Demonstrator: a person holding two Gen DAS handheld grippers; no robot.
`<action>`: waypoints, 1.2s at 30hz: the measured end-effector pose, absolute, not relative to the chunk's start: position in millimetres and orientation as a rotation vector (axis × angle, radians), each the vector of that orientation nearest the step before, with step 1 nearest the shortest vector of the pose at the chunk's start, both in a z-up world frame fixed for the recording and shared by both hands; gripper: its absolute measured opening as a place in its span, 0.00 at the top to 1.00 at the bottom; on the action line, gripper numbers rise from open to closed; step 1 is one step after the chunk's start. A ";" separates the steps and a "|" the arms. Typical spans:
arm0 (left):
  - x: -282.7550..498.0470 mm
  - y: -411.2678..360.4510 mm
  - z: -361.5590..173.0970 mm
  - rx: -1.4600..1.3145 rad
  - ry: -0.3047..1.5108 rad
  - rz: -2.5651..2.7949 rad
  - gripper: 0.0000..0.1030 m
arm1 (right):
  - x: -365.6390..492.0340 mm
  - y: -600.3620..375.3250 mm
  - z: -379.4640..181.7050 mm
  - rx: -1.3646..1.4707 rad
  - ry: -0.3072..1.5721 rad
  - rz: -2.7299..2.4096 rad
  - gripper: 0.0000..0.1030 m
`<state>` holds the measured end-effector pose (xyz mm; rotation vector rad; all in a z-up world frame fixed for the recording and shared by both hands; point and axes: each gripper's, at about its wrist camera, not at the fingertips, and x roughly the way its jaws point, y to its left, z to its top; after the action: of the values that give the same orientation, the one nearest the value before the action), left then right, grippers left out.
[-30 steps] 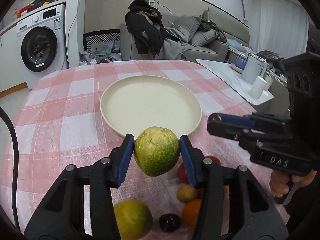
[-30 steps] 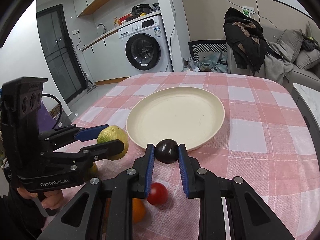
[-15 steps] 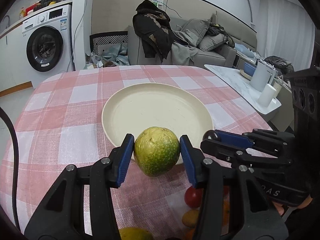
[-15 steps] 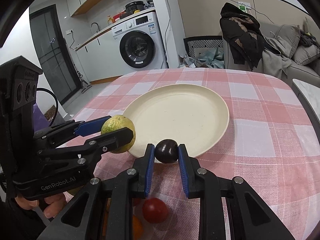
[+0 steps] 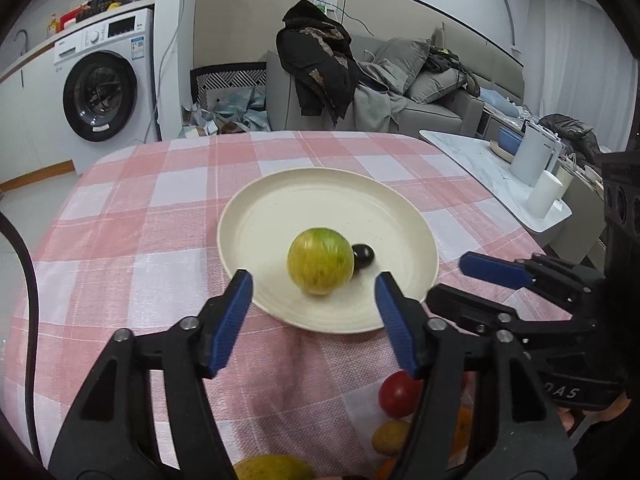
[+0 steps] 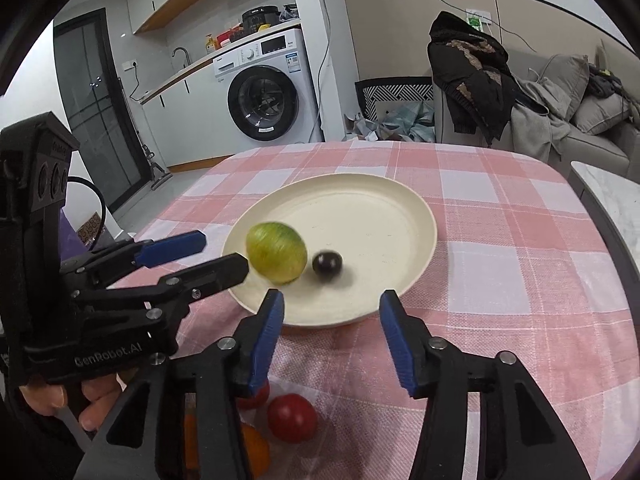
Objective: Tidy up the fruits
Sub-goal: 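Move both open grippers back toward the remaining fruits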
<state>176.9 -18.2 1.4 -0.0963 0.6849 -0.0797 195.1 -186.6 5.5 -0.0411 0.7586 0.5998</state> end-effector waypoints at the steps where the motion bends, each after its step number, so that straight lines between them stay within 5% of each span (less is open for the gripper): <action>1: 173.2 -16.8 3.7 -0.091 0.678 -0.073 0.21 | 193.4 -188.9 6.7 -0.044 0.752 0.600 0.34; 3: 161.8 -14.6 9.8 -0.076 0.649 -0.057 0.18 | 187.0 -194.5 10.2 -0.046 0.736 0.598 0.16; 6: 145.4 -13.4 16.0 -0.042 0.637 -0.039 0.01 | 180.9 -200.9 14.2 -0.052 0.721 0.589 0.05; 8: 130.8 -12.2 20.2 -0.023 0.609 -0.022 0.00 | 179.4 -202.8 15.2 -0.051 0.727 0.586 0.00; 36: 43.0 3.9 28.1 -0.072 0.594 0.038 0.01 | 130.3 -196.0 16.3 -0.122 0.764 0.617 0.00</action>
<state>43.0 3.9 28.1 -0.0724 0.5944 0.0383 130.3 -196.0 16.3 -0.1223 0.7643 0.6170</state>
